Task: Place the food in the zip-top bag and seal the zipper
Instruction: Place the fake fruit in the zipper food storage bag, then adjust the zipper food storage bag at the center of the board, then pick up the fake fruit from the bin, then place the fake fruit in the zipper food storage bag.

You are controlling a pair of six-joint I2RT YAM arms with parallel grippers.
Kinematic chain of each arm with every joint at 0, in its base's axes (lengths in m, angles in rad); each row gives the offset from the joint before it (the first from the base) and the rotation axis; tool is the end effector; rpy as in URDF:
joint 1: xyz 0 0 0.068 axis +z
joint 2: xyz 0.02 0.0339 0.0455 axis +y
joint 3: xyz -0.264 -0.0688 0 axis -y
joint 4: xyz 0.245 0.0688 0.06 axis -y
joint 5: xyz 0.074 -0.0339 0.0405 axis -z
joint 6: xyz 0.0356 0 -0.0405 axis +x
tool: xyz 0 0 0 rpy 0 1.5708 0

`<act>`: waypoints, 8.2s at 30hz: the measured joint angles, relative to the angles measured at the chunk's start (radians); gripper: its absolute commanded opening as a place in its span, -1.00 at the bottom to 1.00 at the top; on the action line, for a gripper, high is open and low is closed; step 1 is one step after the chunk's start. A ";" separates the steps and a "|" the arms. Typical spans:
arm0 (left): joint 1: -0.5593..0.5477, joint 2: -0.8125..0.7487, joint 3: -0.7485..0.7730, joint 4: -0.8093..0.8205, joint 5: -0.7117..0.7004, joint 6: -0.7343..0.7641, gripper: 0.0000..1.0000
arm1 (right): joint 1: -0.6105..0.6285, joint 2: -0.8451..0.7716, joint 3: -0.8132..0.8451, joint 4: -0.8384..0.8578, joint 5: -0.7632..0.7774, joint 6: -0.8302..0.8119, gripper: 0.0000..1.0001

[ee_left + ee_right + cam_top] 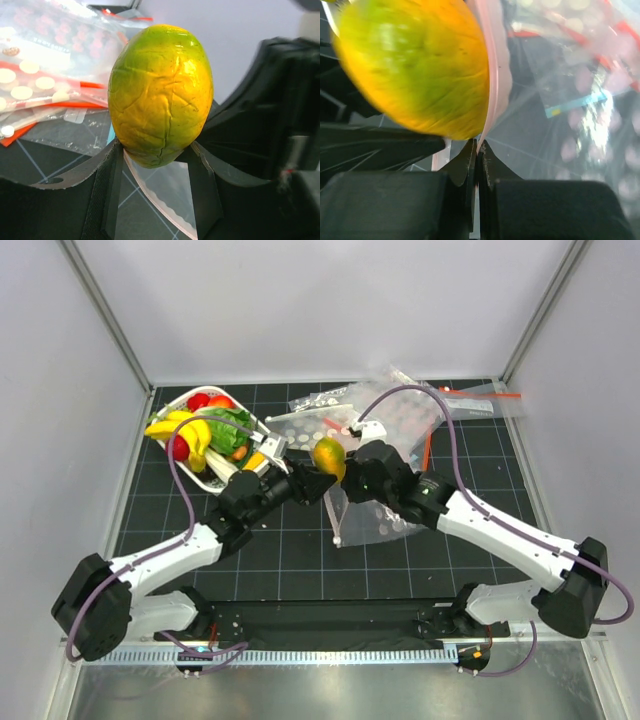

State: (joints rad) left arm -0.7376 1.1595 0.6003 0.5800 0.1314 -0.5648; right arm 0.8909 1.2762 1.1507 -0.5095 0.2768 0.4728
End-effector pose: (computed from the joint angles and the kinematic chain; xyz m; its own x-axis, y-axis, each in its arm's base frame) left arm 0.1917 -0.1805 0.2786 -0.3957 -0.3574 -0.8460 0.6533 0.5379 -0.5328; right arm 0.1843 0.2125 0.3308 -0.6097 -0.0574 -0.7906 -0.3730 0.9008 0.2223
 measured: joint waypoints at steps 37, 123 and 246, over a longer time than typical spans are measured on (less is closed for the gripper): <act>-0.124 0.086 0.259 -0.404 0.050 0.074 0.96 | -0.039 -0.300 -0.198 0.199 0.181 0.019 -0.92; 0.202 -0.041 0.258 -0.817 -0.582 0.018 1.00 | -0.101 -0.103 -0.088 0.008 0.341 -0.092 -0.96; -0.047 0.140 0.372 -0.473 0.266 -0.036 -0.76 | -0.101 -0.240 -0.164 0.094 0.216 -0.098 -0.98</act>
State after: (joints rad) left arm -0.7841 1.2999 0.9718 0.1074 0.3977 -0.6010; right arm 0.7895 1.0363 0.9863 -0.4156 0.4923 0.3752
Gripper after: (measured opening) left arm 0.416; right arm 0.074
